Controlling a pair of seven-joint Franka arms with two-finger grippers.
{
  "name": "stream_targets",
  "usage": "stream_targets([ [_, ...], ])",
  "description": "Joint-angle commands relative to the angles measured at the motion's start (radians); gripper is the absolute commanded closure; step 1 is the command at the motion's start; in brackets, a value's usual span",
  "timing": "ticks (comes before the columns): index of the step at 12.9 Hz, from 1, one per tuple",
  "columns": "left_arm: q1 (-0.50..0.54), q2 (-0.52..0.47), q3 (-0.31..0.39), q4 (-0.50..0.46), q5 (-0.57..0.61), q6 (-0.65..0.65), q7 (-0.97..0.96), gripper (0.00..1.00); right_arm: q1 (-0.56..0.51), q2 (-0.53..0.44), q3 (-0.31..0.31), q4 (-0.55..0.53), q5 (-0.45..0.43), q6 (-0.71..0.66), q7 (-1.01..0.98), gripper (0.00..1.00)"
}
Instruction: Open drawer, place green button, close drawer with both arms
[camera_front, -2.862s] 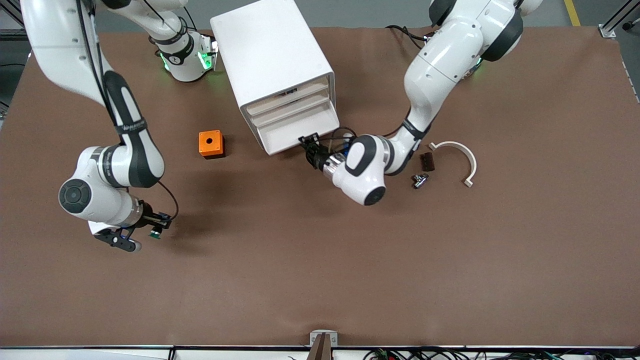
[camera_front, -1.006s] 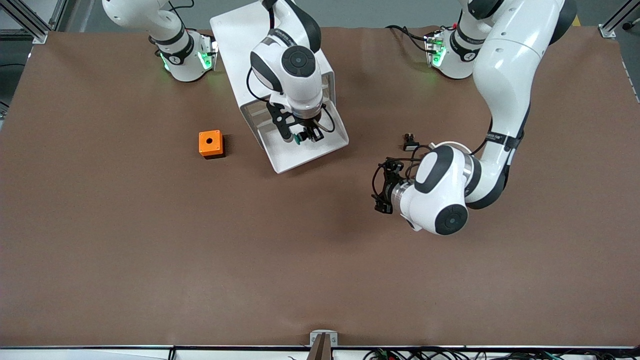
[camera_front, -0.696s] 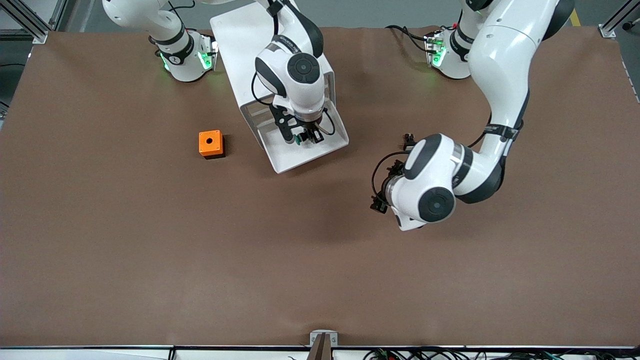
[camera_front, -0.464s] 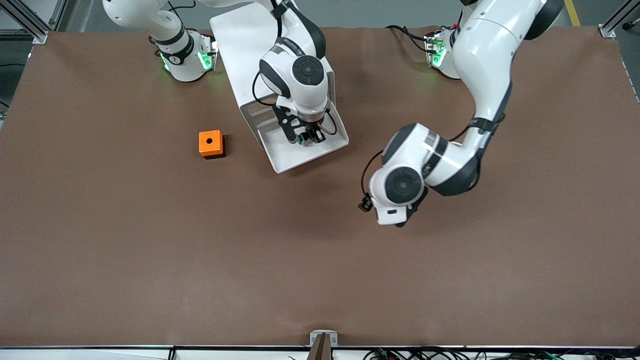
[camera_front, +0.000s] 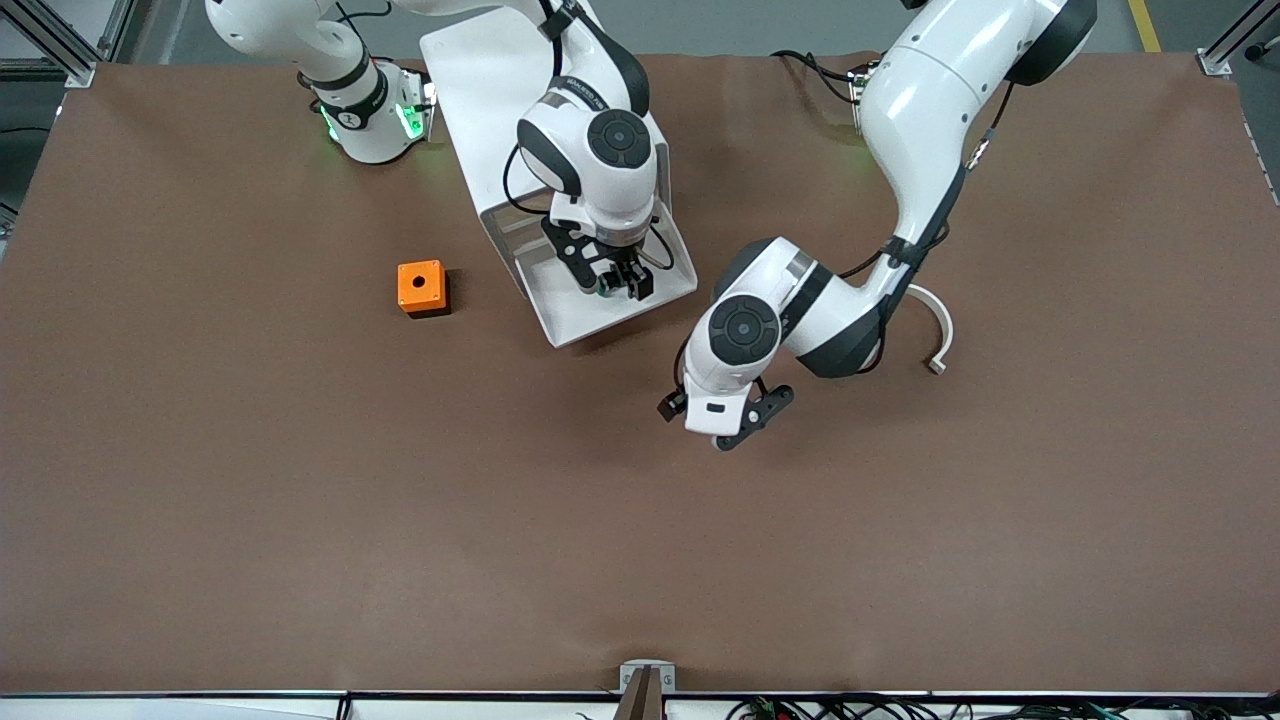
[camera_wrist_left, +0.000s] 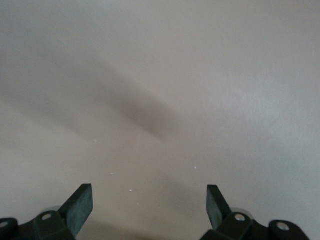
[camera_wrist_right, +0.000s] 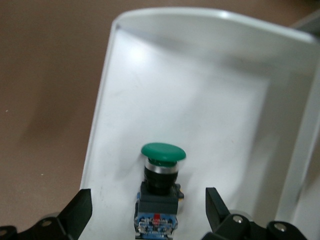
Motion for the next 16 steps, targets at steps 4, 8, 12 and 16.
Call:
stream_targets([
  [4,-0.079,0.027,-0.017,-0.049,-0.011,0.032,0.005,0.0,-0.192,-0.025,-0.002,0.091,-0.021,-0.093,-0.662,0.0],
  [8,-0.107,0.027,-0.048,-0.068,-0.077,0.029,-0.005,0.0,-0.374,-0.025,-0.002,0.165,-0.023,-0.147,-1.117,0.0],
  [12,-0.18,0.021,-0.048,-0.068,-0.157,0.026,-0.057,0.0,-0.58,-0.031,-0.002,0.183,-0.021,-0.155,-1.462,0.0],
  [16,-0.214,0.018,-0.093,-0.068,-0.203,0.022,-0.139,0.0,-0.776,-0.106,-0.002,0.183,-0.021,-0.254,-1.729,0.0],
])
